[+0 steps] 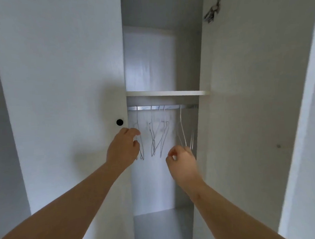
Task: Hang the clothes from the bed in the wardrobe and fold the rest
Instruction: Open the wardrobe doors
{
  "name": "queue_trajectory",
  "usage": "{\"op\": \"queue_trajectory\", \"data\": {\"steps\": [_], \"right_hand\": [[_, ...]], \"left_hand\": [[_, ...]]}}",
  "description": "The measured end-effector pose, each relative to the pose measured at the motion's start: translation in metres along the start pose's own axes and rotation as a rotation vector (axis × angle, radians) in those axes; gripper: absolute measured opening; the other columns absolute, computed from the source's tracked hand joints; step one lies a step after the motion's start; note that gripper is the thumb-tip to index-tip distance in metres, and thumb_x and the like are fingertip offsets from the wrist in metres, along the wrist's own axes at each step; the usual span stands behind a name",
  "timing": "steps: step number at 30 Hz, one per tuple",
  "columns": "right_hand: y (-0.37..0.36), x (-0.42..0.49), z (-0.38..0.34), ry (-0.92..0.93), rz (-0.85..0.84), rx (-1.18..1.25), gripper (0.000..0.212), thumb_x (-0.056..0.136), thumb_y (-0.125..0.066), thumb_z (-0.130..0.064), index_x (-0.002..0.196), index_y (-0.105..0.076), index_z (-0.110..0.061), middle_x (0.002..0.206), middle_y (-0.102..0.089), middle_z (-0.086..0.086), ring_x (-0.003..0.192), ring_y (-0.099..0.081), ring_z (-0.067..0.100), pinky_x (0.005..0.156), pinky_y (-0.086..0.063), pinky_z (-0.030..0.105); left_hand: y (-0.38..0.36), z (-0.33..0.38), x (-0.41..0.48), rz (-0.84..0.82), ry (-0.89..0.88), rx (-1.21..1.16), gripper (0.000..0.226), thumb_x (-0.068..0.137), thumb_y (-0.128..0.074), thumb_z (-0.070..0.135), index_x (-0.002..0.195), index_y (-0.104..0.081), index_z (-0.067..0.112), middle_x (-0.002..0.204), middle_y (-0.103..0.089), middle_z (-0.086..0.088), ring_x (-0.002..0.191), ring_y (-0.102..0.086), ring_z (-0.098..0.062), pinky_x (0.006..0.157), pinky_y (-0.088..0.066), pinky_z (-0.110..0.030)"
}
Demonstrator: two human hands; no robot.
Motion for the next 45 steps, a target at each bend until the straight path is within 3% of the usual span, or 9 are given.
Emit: {"op": "queue_trajectory", "data": {"steps": [8, 12, 18, 25, 29, 32, 38, 42, 45], "right_hand": [[-0.086, 0.080, -0.016, -0.033, -0.051, 0.023, 0.010, 0.092, -0.048, -0.020, 0.097, -0.055, -0.017, 0.098, -0.044, -0.007, 0.070, -0.052, 0.011, 0.071, -0.047, 0.025], [-0.112, 0.107, -0.012, -0.070, -0.069, 0.026, 0.005, 0.093, -0.048, -0.020, 0.095, -0.053, -0.020, 0.103, -0.051, -0.005, 0.073, -0.051, 0.009, 0.070, -0.044, 0.021], [-0.127, 0.109, -0.004, -0.102, -0.099, 0.036, 0.006, 0.091, -0.048, -0.016, 0.089, -0.050, -0.021, 0.107, -0.056, 0.000, 0.081, -0.052, 0.012, 0.069, -0.039, 0.021], [-0.115, 0.073, -0.024, -0.038, -0.109, 0.106, 0.005, 0.092, -0.048, -0.016, 0.091, -0.053, -0.018, 0.100, -0.057, -0.001, 0.081, -0.052, 0.012, 0.066, -0.040, 0.023], [-0.115, 0.041, -0.046, 0.015, -0.135, 0.173, 0.007, 0.092, -0.048, -0.016, 0.089, -0.054, -0.018, 0.094, -0.057, -0.006, 0.071, -0.051, 0.004, 0.059, -0.040, 0.017], [-0.122, 0.007, -0.062, 0.052, -0.198, 0.212, 0.007, 0.092, -0.048, -0.015, 0.090, -0.054, -0.019, 0.089, -0.055, -0.009, 0.073, -0.051, 0.002, 0.062, -0.039, 0.013], [-0.140, -0.053, -0.107, 0.138, -0.329, 0.246, 0.007, 0.091, -0.048, -0.014, 0.090, -0.055, -0.017, 0.091, -0.060, -0.001, 0.074, -0.053, 0.006, 0.061, -0.040, 0.013], [-0.149, -0.077, -0.147, 0.195, -0.364, 0.284, 0.007, 0.091, -0.048, -0.015, 0.088, -0.054, -0.018, 0.090, -0.059, -0.001, 0.072, -0.052, 0.007, 0.062, -0.042, 0.016], [-0.159, -0.098, -0.176, 0.228, -0.385, 0.307, 0.008, 0.091, -0.049, -0.015, 0.086, -0.054, -0.018, 0.089, -0.058, -0.002, 0.073, -0.051, 0.006, 0.063, -0.042, 0.015]], "left_hand": [[-0.011, -0.076, 0.093, -0.007, 0.056, 0.279, 0.039, 0.088, -0.051, 0.017, 0.127, -0.047, 0.016, 0.133, -0.039, -0.004, 0.110, -0.046, -0.026, 0.085, -0.045, -0.033], [-0.030, -0.103, 0.113, -0.052, 0.037, 0.321, 0.033, 0.088, -0.048, 0.017, 0.121, -0.048, 0.014, 0.123, -0.046, -0.003, 0.105, -0.048, -0.023, 0.080, -0.045, -0.030], [-0.030, -0.108, 0.124, -0.040, 0.049, 0.163, 0.017, 0.087, -0.048, 0.014, 0.102, -0.053, 0.009, 0.104, -0.054, -0.007, 0.094, -0.050, -0.024, 0.069, -0.035, -0.027], [0.021, -0.080, 0.048, 0.139, -0.007, 0.038, 0.011, 0.089, -0.054, 0.020, 0.095, -0.055, 0.011, 0.095, -0.053, -0.001, 0.089, -0.050, -0.019, 0.069, -0.036, -0.024], [0.063, -0.070, -0.001, 0.234, 0.005, -0.022, 0.011, 0.086, -0.059, 0.019, 0.093, -0.057, 0.010, 0.088, -0.051, 0.004, 0.085, -0.049, -0.017, 0.069, -0.034, -0.020], [0.100, -0.066, -0.036, 0.278, 0.051, -0.064, 0.009, 0.085, -0.062, 0.019, 0.088, -0.057, 0.013, 0.084, -0.052, 0.004, 0.082, -0.049, -0.015, 0.070, -0.036, -0.021], [0.165, -0.082, -0.101, 0.386, 0.163, -0.248, 0.024, 0.086, -0.057, 0.014, 0.079, -0.047, 0.034, 0.086, -0.050, 0.012, 0.082, -0.052, -0.006, 0.071, -0.039, -0.019], [0.202, -0.101, -0.135, 0.453, 0.222, -0.318, 0.020, 0.087, -0.061, 0.021, 0.092, -0.049, 0.035, 0.094, -0.053, 0.011, 0.092, -0.055, -0.010, 0.076, -0.048, -0.028], [0.225, -0.118, -0.155, 0.457, 0.281, -0.328, 0.026, 0.086, -0.062, 0.023, 0.110, -0.053, 0.023, 0.105, -0.056, 0.007, 0.101, -0.056, -0.007, 0.073, -0.051, -0.022]]}}
Point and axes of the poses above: each hand's wrist, its own x-axis towards the middle knuckle, its own y-axis out of the back of the hand, z = x × y, the point moved 7 cm from there along x, towards the middle knuckle
